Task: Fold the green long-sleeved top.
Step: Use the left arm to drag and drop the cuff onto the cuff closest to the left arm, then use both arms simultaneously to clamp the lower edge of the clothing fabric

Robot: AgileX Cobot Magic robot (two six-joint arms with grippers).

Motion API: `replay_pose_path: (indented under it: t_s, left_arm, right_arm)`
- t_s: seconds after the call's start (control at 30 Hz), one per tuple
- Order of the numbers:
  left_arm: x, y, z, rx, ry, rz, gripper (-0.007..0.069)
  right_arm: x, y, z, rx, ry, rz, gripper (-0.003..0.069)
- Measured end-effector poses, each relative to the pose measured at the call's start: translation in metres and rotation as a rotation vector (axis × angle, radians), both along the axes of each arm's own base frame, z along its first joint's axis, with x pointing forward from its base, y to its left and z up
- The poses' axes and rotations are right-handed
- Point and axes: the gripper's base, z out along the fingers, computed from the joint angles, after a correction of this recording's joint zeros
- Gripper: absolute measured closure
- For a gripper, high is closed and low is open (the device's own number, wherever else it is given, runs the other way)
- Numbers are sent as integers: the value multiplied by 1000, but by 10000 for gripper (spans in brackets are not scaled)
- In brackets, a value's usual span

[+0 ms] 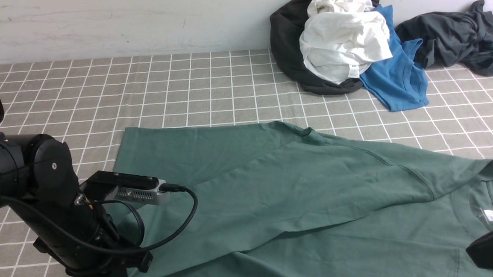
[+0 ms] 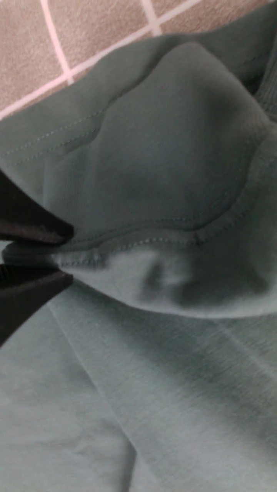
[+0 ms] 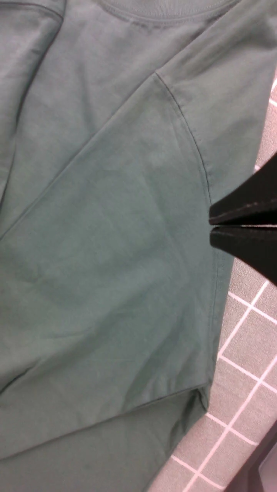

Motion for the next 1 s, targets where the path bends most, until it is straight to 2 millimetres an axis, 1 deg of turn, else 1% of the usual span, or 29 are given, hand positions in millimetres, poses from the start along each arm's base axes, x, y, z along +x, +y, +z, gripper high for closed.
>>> replay_pose_path:
  t_s: [0.07, 0.1, 0.13, 0.17, 0.2, 0.23, 0.27, 0.33, 0.4, 0.43, 0.47, 0.53, 0.57, 0.63, 0.7, 0.73, 0.77, 0.87, 0.93, 1.0]
  left_arm:
    - [0, 1, 1, 14, -3, -13, 466]
    - [0, 1, 2, 18, -2, -16, 451]
    - [-1, 3, 7, 34, 7, -32, 397]
    - [-2, 3, 8, 35, 7, -34, 382]
    - [-6, 4, 17, 38, 2, -53, 326]
    - [-11, 3, 24, 36, -11, -76, 295]
    - [-11, 3, 24, 36, -11, -81, 290]
    - [-28, -6, 41, 26, -62, -201, 244]
    - [-49, -19, 47, 27, -68, -350, 232]
    - [-58, -23, 48, 29, -62, -410, 231]
    - [-70, -28, 45, 38, -41, -500, 230]
    - [-93, -33, 34, 64, 8, -669, 230]
    - [-105, -32, 25, 85, 39, -768, 230]
    - [-122, -31, 10, 119, 80, -909, 230]
    - [-134, -29, -5, 135, 91, -1004, 230]
    - [-138, -29, -10, 137, 84, -1032, 230]
    - [-138, -29, -10, 137, 78, -1035, 230]
    - [-145, -26, -24, 139, 42, -1074, 223]
    - [-146, -25, -26, 140, 32, -1075, 216]
    - [-146, -23, -31, 146, -1, -1081, 186]
  right_arm:
    - [-2, 4, 0, -2, 0, 37, 627]
    - [-2, 4, 0, -2, 0, 37, 627]
    - [-6, 9, -1, -11, 11, 90, 596]
    - [-7, 9, -1, -15, 14, 100, 587]
    - [-13, 15, -2, -30, 34, 165, 547]
    - [-17, 17, -3, -40, 50, 197, 519]
    - [-18, 18, -3, -42, 53, 210, 513]
    - [-26, 25, -4, -61, 77, 285, 440]
    - [-30, 29, -4, -68, 77, 324, 393]
    - [-31, 30, -4, -70, 78, 335, 382]
    - [-32, 31, -4, -71, 78, 345, 365]
    - [-33, 32, -4, -72, 79, 355, 353]
    - [-33, 32, -4, -71, 77, 356, 349]
    - [-31, 33, -4, -62, 63, 347, 344]
    - [-30, 34, -3, -49, 45, 334, 344]
    - [-29, 34, -3, -46, 40, 332, 344]
    - [-29, 34, -3, -46, 40, 332, 344]
    - [-29, 34, -2, -44, 38, 330, 344]
    - [-29, 34, -2, -44, 38, 330, 344]
    - [-29, 34, -2, -44, 39, 329, 344]
